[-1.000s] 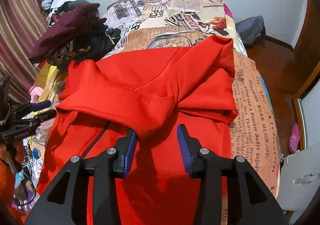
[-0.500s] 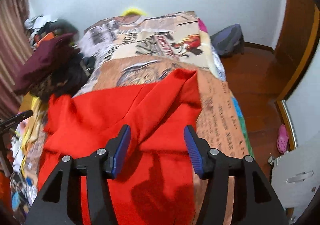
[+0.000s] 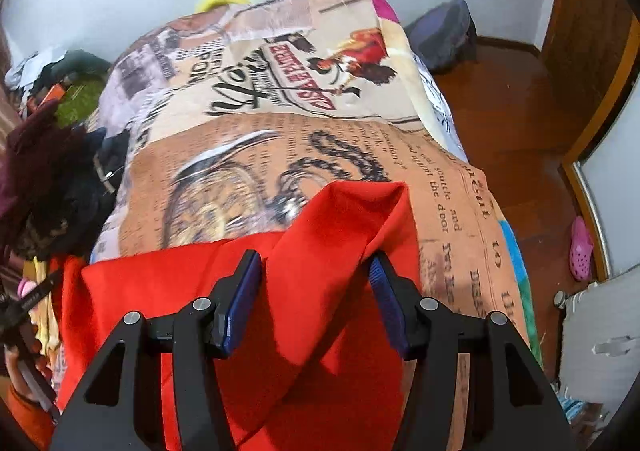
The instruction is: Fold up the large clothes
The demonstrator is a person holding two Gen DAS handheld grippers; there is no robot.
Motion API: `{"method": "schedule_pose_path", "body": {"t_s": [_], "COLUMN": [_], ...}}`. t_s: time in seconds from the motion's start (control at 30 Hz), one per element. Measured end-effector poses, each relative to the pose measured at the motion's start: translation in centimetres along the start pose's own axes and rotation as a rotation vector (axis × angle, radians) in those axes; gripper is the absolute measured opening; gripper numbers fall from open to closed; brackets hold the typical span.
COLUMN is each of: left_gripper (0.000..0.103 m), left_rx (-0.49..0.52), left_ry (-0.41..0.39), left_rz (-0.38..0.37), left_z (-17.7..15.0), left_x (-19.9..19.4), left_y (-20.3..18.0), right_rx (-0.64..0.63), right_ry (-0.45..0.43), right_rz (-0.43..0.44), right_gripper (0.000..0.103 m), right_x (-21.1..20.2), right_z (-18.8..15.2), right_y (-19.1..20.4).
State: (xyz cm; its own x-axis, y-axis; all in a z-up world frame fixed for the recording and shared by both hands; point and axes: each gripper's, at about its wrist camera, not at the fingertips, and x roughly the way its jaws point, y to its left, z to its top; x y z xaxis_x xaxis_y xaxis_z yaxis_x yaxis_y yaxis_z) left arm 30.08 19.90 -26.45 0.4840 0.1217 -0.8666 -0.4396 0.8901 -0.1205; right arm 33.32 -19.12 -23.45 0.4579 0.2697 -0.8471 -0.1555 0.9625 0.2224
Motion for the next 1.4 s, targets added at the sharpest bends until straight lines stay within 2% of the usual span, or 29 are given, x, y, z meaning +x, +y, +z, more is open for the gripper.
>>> {"method": "schedule_pose_path", "body": {"t_s": [0.07, 0.17, 0.23, 0.3, 0.33, 0.5, 0.6, 0.7, 0.8, 0.9, 1.0, 1.1, 1.27, 1.4], "left_gripper": [0.064, 0.067, 0.067, 0.067, 0.066, 0.066, 0.066, 0.067, 0.067, 0.067, 0.067, 0.067, 0.067, 0.067], "left_rx": [-0.016, -0.035, -0.051, -0.076, -0.09, -0.15, -0.171, -0.185, -0.182, -0.179, -0.194, -0.24, -0.414, -0.43], "left_ry": [0.006, -0.016, -0.017, 0.008, 0.019, 0.02, -0.004, -0.007, 0.022, 0.072, 0.137, 0.173, 0.164, 0.151], "left_rz": [0.029, 0.094, 0.191, 0.246, 0.248, 0.208, 0.132, 0.039, -0.07, -0.183, -0.272, -0.283, -0.431, -0.51], "left_z": [-0.2, -0.7, -1.1, -1.7, -1.9, -3.1, -3.4, -3.4, -3.8, -4.3, -5.1, -5.7, -5.9, -5.3], "left_x": [0.8, 0.8, 0.8, 0.9, 0.9, -1.5, -3.4, -5.0, -5.4, -4.0, -1.8, 0.6, 2.8, 3.3], "left_y": [1.2, 3.3, 5.3, 7.4, 8.4, 11.7, 11.7, 11.1, 10.1, 8.7, 8.0, 8.2, 9.7, 9.4], "right_rx": [0.037, 0.117, 0.133, 0.136, 0.132, 0.101, 0.077, 0.097, 0.135, 0.145, 0.131, 0.116, 0.121, 0.113], "right_ry": [0.011, 0.008, -0.004, -0.025, -0.029, -0.043, -0.065, -0.071, -0.053, -0.014, 0.046, 0.112, 0.108, 0.102], "right_rz": [-0.003, -0.034, -0.081, -0.186, -0.211, -0.196, -0.144, -0.045, 0.051, 0.109, 0.104, 0.12, 0.175, 0.19], "right_gripper": [0.052, 0.052, 0.052, 0.052, 0.052, 0.052, 0.052, 0.052, 0.052, 0.052, 0.052, 0.052, 0.058, 0.06], "right_x": [0.8, 1.0, 0.5, -0.4, -1.0, -4.2, -6.0, -6.7, -6.3, -5.2, -3.2, -1.2, -0.3, 0.5], "right_z": [0.6, 1.1, 1.0, 0.5, 0.0, -1.7, -2.5, -2.9, -3.1, -3.7, -4.5, -5.5, -5.4, -4.7], "right_y": [-1.6, -4.7, -6.2, -7.6, -8.1, -8.8, -8.1, -7.4, -6.7, -5.7, -5.0, -4.3, -3.9, -3.3]}}
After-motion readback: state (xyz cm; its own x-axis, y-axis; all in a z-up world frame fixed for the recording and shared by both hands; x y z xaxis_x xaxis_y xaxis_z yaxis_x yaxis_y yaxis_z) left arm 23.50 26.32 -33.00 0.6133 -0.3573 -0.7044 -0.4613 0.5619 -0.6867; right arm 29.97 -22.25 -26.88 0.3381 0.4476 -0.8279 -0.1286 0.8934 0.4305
